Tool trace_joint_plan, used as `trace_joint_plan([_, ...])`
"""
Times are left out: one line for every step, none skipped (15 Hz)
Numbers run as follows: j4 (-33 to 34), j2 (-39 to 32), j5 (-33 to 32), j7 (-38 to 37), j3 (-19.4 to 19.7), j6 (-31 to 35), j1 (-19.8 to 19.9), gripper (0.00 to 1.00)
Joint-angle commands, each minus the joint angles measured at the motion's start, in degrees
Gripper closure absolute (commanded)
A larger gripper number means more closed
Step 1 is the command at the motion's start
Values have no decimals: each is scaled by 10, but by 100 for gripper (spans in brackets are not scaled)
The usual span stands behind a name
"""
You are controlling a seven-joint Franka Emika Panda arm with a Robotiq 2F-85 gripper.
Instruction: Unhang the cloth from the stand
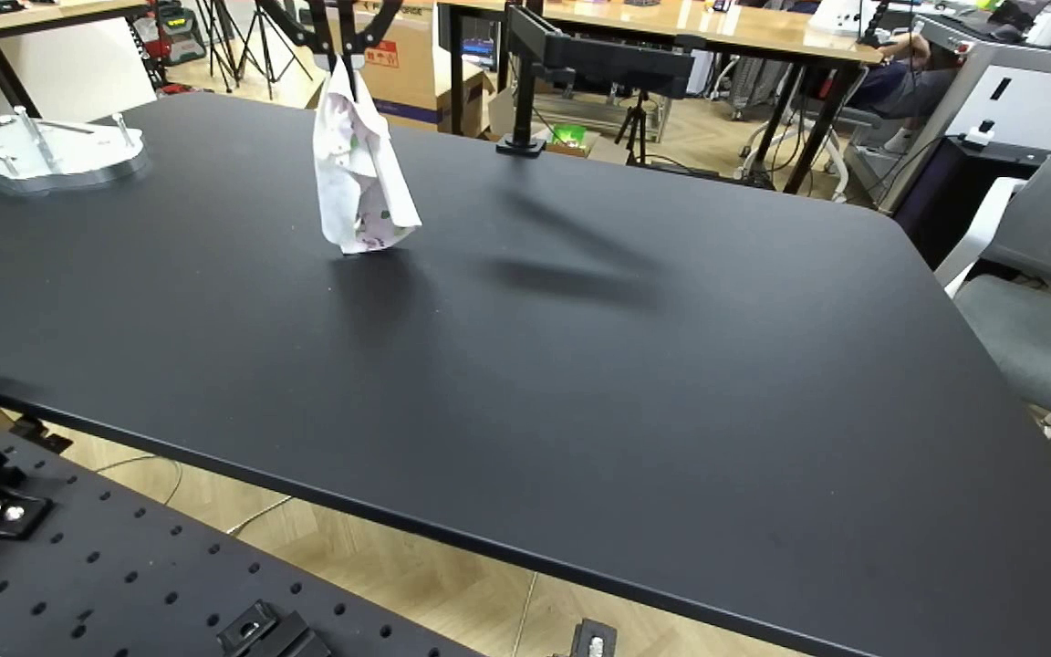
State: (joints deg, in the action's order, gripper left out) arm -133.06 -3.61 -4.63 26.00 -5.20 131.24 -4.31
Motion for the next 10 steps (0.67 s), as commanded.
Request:
trace_joint_plan([7, -36, -10, -1, 10, 34, 12, 99])
trace_joint_plan([10, -46, -12, -1, 11, 42, 15, 99])
trace_joint_plan([14, -60, -18, -1, 12, 52, 18, 99])
trace_joint_plan([17, -72, -20, 1, 12, 58, 21, 99])
trace_joint_plan([21, -85, -29, 0, 14, 66, 23, 99])
trace_joint_plan([25, -97, -33, -1, 13, 69, 24, 99])
trace_joint_plan([27, -106, -38, -1, 13, 72, 24, 99])
trace_joint_plan([30, -115, -42, -6, 13, 72, 24, 99])
trace_joint_plan([36, -123, -42, -9, 12, 68, 25, 69])
trace_joint_plan([40, -129, -44, -14, 13, 66, 25, 69])
